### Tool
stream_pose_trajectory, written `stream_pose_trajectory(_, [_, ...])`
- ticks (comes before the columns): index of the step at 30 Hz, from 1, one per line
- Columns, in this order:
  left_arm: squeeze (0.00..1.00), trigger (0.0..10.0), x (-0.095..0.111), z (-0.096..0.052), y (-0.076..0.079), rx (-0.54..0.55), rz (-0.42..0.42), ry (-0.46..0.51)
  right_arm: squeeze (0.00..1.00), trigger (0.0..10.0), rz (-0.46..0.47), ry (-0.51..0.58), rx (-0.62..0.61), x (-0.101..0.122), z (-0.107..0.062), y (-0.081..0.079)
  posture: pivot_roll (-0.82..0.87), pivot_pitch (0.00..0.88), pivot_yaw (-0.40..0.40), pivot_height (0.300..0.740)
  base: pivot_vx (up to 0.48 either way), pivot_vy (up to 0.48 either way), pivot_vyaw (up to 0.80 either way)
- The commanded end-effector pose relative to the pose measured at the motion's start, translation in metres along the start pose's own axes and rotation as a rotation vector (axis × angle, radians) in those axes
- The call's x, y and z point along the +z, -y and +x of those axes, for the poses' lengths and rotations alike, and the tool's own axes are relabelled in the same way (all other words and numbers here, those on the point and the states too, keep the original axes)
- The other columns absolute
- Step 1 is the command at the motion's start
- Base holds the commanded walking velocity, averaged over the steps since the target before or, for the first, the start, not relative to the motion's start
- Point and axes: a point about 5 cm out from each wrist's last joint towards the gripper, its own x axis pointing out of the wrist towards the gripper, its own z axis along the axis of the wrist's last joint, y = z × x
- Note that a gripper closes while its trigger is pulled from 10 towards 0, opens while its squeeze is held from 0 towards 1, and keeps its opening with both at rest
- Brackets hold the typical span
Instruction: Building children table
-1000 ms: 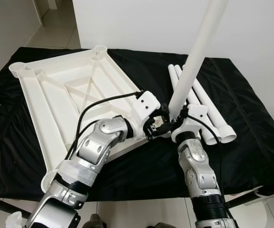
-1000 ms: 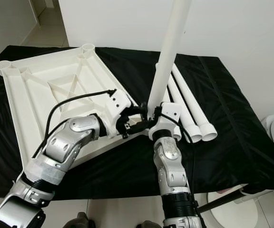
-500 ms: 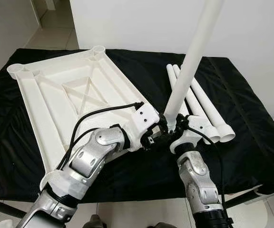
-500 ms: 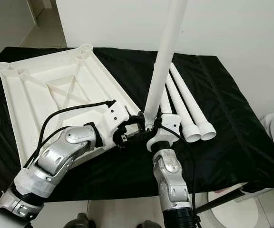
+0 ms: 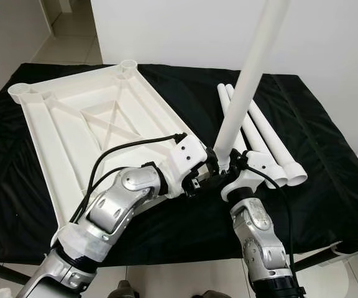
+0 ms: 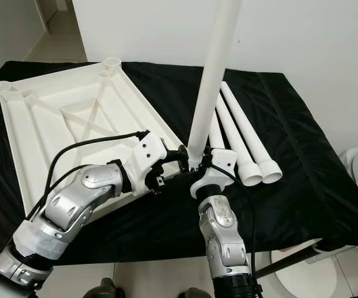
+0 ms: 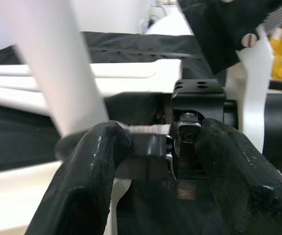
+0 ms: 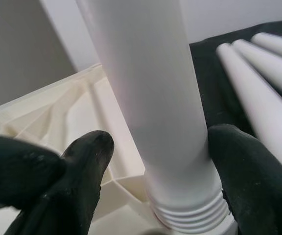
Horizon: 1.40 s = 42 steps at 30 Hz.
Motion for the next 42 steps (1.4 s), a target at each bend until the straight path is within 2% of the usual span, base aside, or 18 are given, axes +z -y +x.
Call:
stream_pose_trajectory(1, [0.0,10.0,-0.012,-0.024,-0.013,-0.075,-0.083,-0.037,0.0,10.0,0.018,0.049,0.12,0.011,-0.009,0.005,0.02,0.024,-0.025,0.74,0.0,0.0,0.0])
stream_pose_trajectory(3, [0.0,10.0,-0.009,-0.024,-0.011,-0.086,-0.083,-0.026,0.0,10.0,-0.013,0.017,0.178,0.011,-0.011,0.007,0.02,0.023,-0.023,0.74,0.0,0.0,0.0])
stream_pose_trajectory(6, [0.0,10.0,-0.006,-0.024,-0.011,-0.087,-0.084,-0.018,0.0,10.0,-0.039,0.002,0.19,0.012,-0.013,0.011,0.02,0.022,-0.022,0.74,0.0,0.0,0.0])
stream_pose_trajectory(17, [0.0,10.0,-0.002,-0.022,-0.015,-0.04,-0.091,-0.002,0.0,10.0,-0.026,0.0,0.212,0.014,-0.017,0.01,0.02,0.022,-0.018,0.74,0.0,0.0,0.0])
stream_pose_trajectory(26, [0.0,10.0,-0.002,-0.022,-0.025,0.052,-0.118,-0.003,0.0,10.0,-0.028,0.031,0.152,0.016,-0.031,0.016,0.03,0.025,-0.012,0.74,0.0,0.0,0.0])
stream_pose_trajectory(31, [0.0,10.0,-0.002,-0.026,-0.033,0.101,-0.098,-0.017,0.0,10.0,-0.025,0.028,0.121,0.015,-0.039,0.019,0.03,0.026,-0.01,0.74,0.0,0.0,0.0])
stream_pose_trajectory(32, [0.0,10.0,-0.002,-0.027,-0.035,0.117,-0.096,-0.02,0.0,10.0,-0.022,0.026,0.12,0.014,-0.041,0.019,0.02,0.028,-0.009,0.74,0.0,0.0,0.0])
stream_pose_trajectory(34, [0.0,10.0,-0.003,-0.027,-0.047,0.23,-0.109,-0.028,0.0,10.0,-0.019,0.013,0.114,0.012,-0.047,0.02,0.02,0.029,-0.01,0.74,0.0,0.0,0.0])
stream_pose_trajectory(35, [0.0,10.0,-0.003,-0.027,-0.047,0.23,-0.109,-0.028,0.0,10.0,-0.019,0.013,0.114,0.012,-0.047,0.02,0.02,0.029,-0.01,0.74,0.0,0.0,0.0])
stream_pose_trajectory(36, [0.0,10.0,-0.003,-0.026,-0.053,0.295,-0.113,-0.036,0.0,10.0,-0.019,0.005,0.107,0.011,-0.051,0.02,0.02,0.029,-0.012,0.74,0.0,0.0,0.0])
stream_pose_trajectory(37, [0.0,10.0,-0.007,-0.025,-0.061,0.394,-0.13,-0.068,0.0,10.0,-0.018,-0.001,0.098,0.009,-0.054,0.021,0.02,0.03,-0.013,0.74,0.0,0.0,0.0])
stream_pose_trajectory(38, [0.0,10.0,-0.007,-0.025,-0.061,0.394,-0.13,-0.068,0.0,10.0,-0.018,-0.001,0.098,0.009,-0.054,0.021,0.02,0.03,-0.013,0.74,0.0,0.0,0.0])
stream_pose_trajectory(40, [0.0,10.0,-0.015,-0.024,-0.071,0.534,-0.145,-0.128,0.0,10.0,-0.014,-0.007,0.085,0.008,-0.059,0.021,0.02,0.027,-0.013,0.74,0.0,0.0,0.0])
stream_pose_trajectory(41, [0.0,10.0,-0.015,-0.024,-0.071,0.534,-0.145,-0.128,0.0,10.0,-0.014,-0.007,0.085,0.008,-0.059,0.021,0.02,0.027,-0.013,0.74,0.0,0.0,0.0])
stream_pose_trajectory(42, [0.0,10.0,-0.02,-0.023,-0.074,0.58,-0.167,-0.151,0.0,10.0,-0.013,-0.009,0.078,0.007,-0.062,0.021,0.02,0.027,-0.011,0.74,0.0,0.0,0.0])
